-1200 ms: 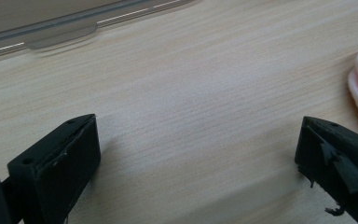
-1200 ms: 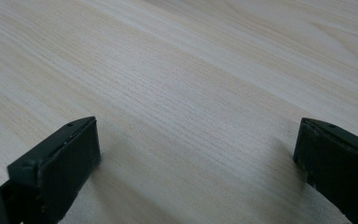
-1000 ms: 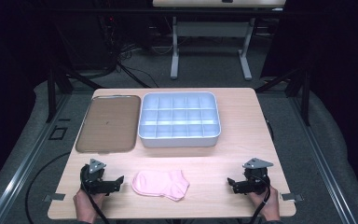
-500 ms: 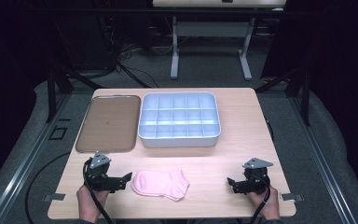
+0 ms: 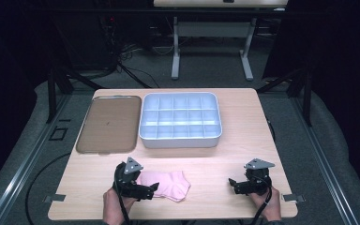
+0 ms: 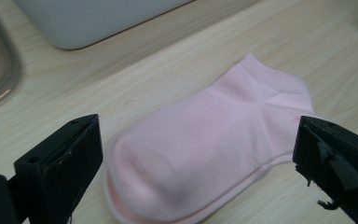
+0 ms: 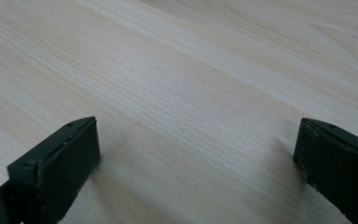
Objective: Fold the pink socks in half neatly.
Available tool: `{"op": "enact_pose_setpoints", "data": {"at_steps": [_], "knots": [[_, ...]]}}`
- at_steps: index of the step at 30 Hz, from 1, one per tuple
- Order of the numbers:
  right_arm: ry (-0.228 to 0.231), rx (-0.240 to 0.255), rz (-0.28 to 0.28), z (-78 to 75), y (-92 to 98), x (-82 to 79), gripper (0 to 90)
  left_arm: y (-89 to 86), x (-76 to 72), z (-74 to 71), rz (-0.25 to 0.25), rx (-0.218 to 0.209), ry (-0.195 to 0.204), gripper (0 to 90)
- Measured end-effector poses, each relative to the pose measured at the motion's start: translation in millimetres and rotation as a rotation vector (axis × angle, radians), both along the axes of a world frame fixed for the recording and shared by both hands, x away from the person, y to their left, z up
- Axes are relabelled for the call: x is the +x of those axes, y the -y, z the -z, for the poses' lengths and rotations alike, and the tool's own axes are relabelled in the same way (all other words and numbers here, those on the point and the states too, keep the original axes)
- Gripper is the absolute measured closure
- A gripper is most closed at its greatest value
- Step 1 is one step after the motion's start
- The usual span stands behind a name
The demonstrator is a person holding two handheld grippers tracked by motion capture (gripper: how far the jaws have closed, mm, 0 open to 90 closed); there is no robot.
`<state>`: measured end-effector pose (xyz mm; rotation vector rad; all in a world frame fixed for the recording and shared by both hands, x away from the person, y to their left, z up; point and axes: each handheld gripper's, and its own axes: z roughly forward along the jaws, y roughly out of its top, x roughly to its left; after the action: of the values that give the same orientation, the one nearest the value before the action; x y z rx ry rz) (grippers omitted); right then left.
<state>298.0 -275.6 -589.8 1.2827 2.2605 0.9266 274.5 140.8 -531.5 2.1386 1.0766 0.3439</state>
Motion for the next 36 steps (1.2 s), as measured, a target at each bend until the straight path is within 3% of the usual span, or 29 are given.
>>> {"op": "enact_pose_setpoints", "data": {"at_steps": [5,6,13,15,19,22,23,25,27,28,29,30,33,36], "knots": [[0.0,0.003,0.0,0.1,-0.1,-0.1,0.0,12.4,1.5,13.4,0.017,0.03,-0.034,9.6],[0.0,-0.004,0.002,-0.3,0.0,-0.5,0.0,14.8,0.4,15.3,0.011,0.027,-0.031,13.9],[0.002,0.002,0.006,0.1,-0.1,0.0,0.0,33.7,-0.8,29.1,0.042,0.027,-0.058,19.6],[0.001,0.008,0.013,0.3,-0.5,0.3,0.0,39.1,0.4,31.4,0.054,0.055,-0.064,23.3],[0.0,0.006,0.013,0.1,-0.1,0.4,0.0,44.0,-1.2,35.6,0.027,0.085,-0.054,38.8],[-0.001,0.006,0.014,0.1,-0.2,0.4,0.0,47.7,-5.8,38.7,0.03,0.119,-0.03,41.7],[0.001,0.006,0.012,0.2,0.1,0.7,0.0,47.7,-5.5,38.6,0.036,0.123,-0.025,46.9],[0.001,0.006,0.014,0.2,0.0,0.6,0.0,47.0,-6.2,38.8,0.028,0.116,-0.022,50.0],[0.003,0.008,0.022,0.4,-0.4,0.3,0.0,47.5,-8.0,39.5,0.03,0.109,-0.006,59.6],[0.002,0.006,0.03,0.1,-0.3,2.0,0.0,48.7,-8.1,38.9,0.043,0.113,-0.005,70.0],[0.002,0.006,0.03,0.1,-0.3,2.0,0.0,49.5,-7.6,38.2,0.05,0.121,-0.008,70.0],[0.001,0.004,0.032,0.1,-0.2,2.0,0.0,50.2,-7.2,38.4,0.042,0.119,-0.007,76.0],[0.002,0.006,0.04,0.3,-0.5,1.0,0.0,50.2,-8.2,39.8,0.029,0.1,0.001,78.6],[0.01,0.015,0.04,1.1,-0.5,2.0,0.0,45.9,-6.2,40.1,0.017,0.05,-0.02,80.0]]}}
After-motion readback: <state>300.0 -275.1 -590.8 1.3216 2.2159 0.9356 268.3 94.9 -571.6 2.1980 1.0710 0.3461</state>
